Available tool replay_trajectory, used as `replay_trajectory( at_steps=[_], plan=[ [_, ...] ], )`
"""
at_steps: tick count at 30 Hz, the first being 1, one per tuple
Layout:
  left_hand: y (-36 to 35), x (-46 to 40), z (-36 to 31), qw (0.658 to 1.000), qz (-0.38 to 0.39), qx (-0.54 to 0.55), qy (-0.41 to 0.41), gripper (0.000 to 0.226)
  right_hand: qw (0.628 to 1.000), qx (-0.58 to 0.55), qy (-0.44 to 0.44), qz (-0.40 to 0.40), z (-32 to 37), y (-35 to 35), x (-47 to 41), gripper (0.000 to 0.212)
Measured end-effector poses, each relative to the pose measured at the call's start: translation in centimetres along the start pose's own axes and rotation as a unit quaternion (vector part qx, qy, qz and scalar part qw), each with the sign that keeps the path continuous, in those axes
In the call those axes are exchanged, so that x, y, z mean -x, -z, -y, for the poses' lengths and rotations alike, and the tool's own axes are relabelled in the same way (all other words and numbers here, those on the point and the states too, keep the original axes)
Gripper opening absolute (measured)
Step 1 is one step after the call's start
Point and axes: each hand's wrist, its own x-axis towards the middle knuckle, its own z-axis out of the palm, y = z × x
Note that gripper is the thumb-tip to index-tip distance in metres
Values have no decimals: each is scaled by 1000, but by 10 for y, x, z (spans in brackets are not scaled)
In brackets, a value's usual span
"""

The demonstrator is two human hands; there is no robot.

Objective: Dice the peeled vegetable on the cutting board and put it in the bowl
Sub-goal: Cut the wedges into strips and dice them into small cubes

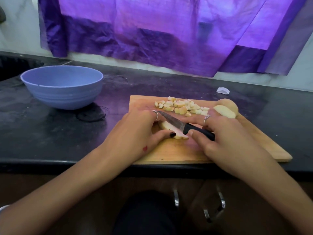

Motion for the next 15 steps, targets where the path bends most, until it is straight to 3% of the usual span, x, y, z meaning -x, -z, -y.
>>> replay_trajectory(
  at_steps=[3,6,10,13,15],
  plan=[
    [-1,0,-1,1000,-5,-10,8,51,1000,-1,-8,-5,3,2,-4,11],
    [-2,0,-2,1000,-12,-27,7,45,1000,25,-9,-5,6,4,-5,35],
    [-1,0,-2,1000,-7,-15,14,46,999,35,7,-1,9,7,-6,43],
    [0,0,-2,999,7,-22,25,48,999,23,34,25,12,13,-10,17],
    [1,0,-2,999,16,-25,30,49,998,31,38,39,13,15,-15,21]
  ],
)
